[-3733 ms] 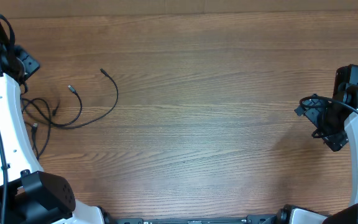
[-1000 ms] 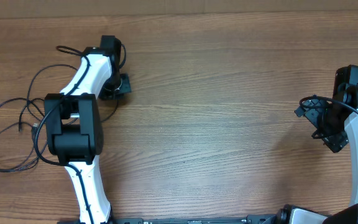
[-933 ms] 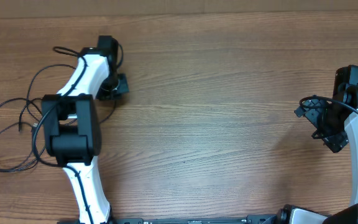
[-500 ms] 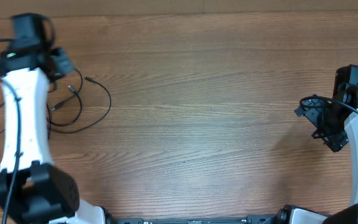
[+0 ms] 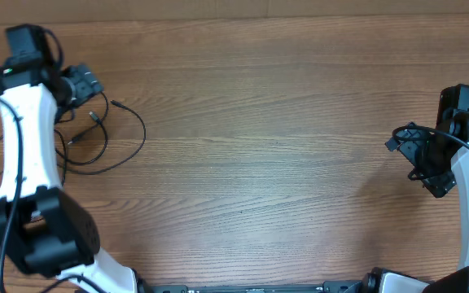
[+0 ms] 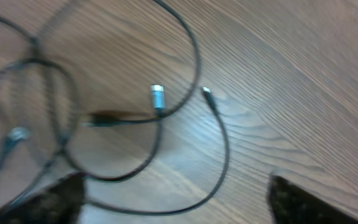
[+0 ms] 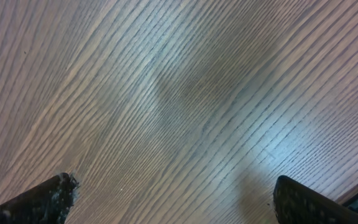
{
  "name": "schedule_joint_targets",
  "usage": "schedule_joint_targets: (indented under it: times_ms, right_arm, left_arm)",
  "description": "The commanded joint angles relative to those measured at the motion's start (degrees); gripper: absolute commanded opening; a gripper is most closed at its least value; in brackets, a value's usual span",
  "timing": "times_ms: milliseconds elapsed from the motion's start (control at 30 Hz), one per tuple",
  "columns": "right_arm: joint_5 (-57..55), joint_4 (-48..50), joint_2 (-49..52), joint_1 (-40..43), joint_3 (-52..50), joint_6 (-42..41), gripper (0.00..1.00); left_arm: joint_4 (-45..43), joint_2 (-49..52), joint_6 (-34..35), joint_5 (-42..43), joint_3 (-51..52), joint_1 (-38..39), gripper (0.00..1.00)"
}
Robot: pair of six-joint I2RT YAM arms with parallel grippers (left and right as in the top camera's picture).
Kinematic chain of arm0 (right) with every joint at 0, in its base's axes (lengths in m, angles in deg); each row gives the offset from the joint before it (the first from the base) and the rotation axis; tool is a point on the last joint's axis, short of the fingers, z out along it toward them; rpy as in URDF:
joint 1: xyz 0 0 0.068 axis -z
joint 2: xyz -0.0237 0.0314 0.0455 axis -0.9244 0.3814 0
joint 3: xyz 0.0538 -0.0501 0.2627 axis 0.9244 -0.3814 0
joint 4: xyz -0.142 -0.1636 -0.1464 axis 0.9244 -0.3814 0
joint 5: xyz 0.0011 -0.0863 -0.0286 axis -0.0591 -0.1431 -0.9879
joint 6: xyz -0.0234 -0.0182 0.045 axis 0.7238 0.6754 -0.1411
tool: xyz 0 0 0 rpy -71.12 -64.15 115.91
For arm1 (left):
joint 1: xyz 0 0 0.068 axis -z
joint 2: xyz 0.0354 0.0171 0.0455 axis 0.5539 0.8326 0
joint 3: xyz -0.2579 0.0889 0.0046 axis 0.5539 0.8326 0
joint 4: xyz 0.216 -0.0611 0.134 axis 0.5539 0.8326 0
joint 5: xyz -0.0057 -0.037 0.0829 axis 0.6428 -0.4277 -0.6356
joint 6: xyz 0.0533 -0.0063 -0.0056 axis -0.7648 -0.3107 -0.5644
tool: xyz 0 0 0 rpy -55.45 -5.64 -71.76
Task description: Untangle cables
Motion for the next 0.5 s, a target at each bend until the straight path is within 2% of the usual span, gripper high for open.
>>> schedule_joint_targets:
  times_ms: [0,67,100,200,233,367,467]
  right_arm:
    - [0.28,0.28,-0.04,0.17,0.63,-0.11,1.0]
    - [0.28,0.39,-0.04,0.17,0.63,-0.11,1.0]
    - [0.28,0.42,-0.04,0.17,0.63,-0.11,1.0]
    - [0.31,0.39,-0.04,0.17,0.63,-0.11,1.0]
    - [0.31,0.37,-0.04,0.17,0.63,-0.11,1.0]
    - [0.28,0.35,-0.04,0.17,0.63,-0.11,1.0]
    - [0.28,0.42,-0.04,0.17,0.63,-0.11,1.0]
  left_arm:
    - [-1.25,4.46,0.66,6.97,-0.28,1.73,1.0]
    - [-2.67,7.39,2.56,8.26,-0.28,2.19,0.8]
    - [-2.93,8.39,5.42,8.28,-0.28,2.21,0.78]
    - [-3.3,11.61,15.39,8.31,-0.28,2.23,0.79]
    - [-3.56,12.37,16.96,8.28,-0.31,2.32,0.77]
    - [-4.74,14.8,18.62,7.67,-1.75,2.43,0.72]
    - [-1.57,15.17,18.69,5.07,-6.4,2.45,0.71]
